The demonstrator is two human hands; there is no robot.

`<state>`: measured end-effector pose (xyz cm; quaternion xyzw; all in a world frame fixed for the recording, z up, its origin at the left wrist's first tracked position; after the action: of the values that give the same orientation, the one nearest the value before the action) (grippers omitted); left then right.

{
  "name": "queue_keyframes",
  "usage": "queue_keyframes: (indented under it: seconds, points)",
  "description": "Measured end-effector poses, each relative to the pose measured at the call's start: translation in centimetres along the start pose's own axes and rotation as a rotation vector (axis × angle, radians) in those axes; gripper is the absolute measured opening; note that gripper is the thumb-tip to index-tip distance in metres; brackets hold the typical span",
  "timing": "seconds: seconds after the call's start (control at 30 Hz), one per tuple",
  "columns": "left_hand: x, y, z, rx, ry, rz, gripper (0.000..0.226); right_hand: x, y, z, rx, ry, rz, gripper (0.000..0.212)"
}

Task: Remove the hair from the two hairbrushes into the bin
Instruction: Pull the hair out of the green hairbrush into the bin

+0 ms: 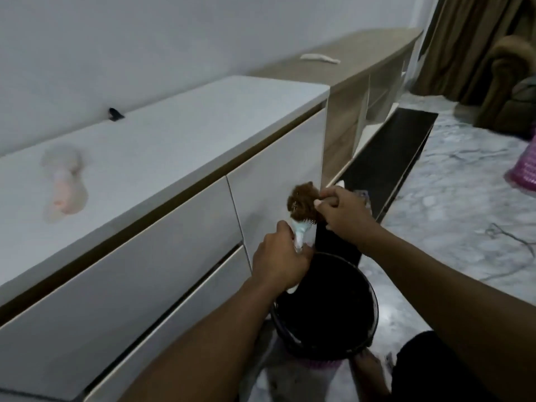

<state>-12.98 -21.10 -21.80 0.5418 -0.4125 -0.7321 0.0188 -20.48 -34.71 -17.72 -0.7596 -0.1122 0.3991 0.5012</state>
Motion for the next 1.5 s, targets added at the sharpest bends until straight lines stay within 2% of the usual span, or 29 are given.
queue_keyframes:
  seconds: [0.07,0.13,0.23,0.37,0.5,0.63,0.67,0.77,0.87,0.97,1.0,1.07,1.1,1.13,1.23,1.3,1.5]
  points:
    - [3.0,-2.6,-0.7,-0.027,-0.086,0.022,0.029,2.3,4.3,0.4,0.071,0.001,-0.010,0.029]
    - [5.9,-5.1,-1.3,-0.052,-0.177,0.052,0.027,4.5,8.5,1.0,0.149,0.012,-0.048,0.037]
    - [9.8,-8.5,-2.2,-0.086,-0.272,0.090,0.027,7.5,13.7,2.1,0.336,-0.010,-0.231,0.050]
    - [14.3,-12.5,-3.5,-0.149,-0.375,0.115,0.030,10.1,19.3,2.7,0.575,-0.009,-0.434,0.038]
    - [17.8,-15.1,-4.5,-0.206,-0.442,0.221,0.030,11.4,23.1,2.5,0.699,0.028,-0.475,0.015]
    - [20.4,-16.6,-4.5,-0.208,-0.464,0.281,0.030,11.7,25.5,2.5,0.789,0.007,-0.591,0.032]
    - [21.0,-17.0,-4.5,-0.217,-0.472,0.290,0.029,11.7,26.0,2.4,0.807,-0.034,-0.601,0.029]
    - [22.5,-17.7,-4.6,-0.243,-0.501,0.294,0.024,12.1,27.1,1.5,0.778,-0.190,-0.532,0.004]
    - [23.4,-17.1,-5.8,-0.315,-0.571,0.357,0.021,12.9,27.6,-0.4,0.680,-0.222,-0.437,0.016]
    - [24.4,-16.9,-7.7,-0.443,-0.623,0.450,0.038,13.4,27.8,-1.4,0.668,-0.223,-0.415,0.012]
    - [24.5,-16.9,-8.2,-0.464,-0.621,0.449,0.036,13.5,27.9,-1.5,0.662,-0.226,-0.391,0.010]
    - [24.5,-16.8,-8.6,-0.503,-0.615,0.469,0.017,13.7,27.9,-1.6,0.622,-0.228,-0.311,0.014]
    - [24.6,-16.7,-8.7,-0.530,-0.623,0.484,0.015,13.7,28.1,-1.6,0.607,-0.224,-0.276,0.016]
    - [24.7,-16.6,-8.7,-0.549,-0.631,0.483,0.024,13.7,28.1,-1.6,0.600,-0.216,-0.251,0.017]
    - [25.6,-16.8,-8.5,-0.562,-0.626,0.352,0.039,13.6,29.2,-1.1,0.573,-0.250,-0.089,0.014]
    - [25.8,-17.0,-8.1,-0.560,-0.644,0.264,0.039,13.4,29.9,-0.6,0.567,-0.295,0.035,0.013]
    - [25.8,-17.3,-7.4,-0.610,-0.611,0.172,0.025,13.0,30.4,0.0,0.657,-0.371,-0.034,0.015]
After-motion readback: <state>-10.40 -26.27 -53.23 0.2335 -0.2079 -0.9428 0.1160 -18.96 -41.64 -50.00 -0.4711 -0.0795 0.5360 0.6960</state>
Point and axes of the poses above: each hand's wrist, its own z-axis away from the middle knuckle, its own x-axis out of the palm, y = z × x, the point moved 1 cm from there along -z, towards the middle knuckle, and after that the axes turned 12 degrees about -x, right-handed, at the moved point
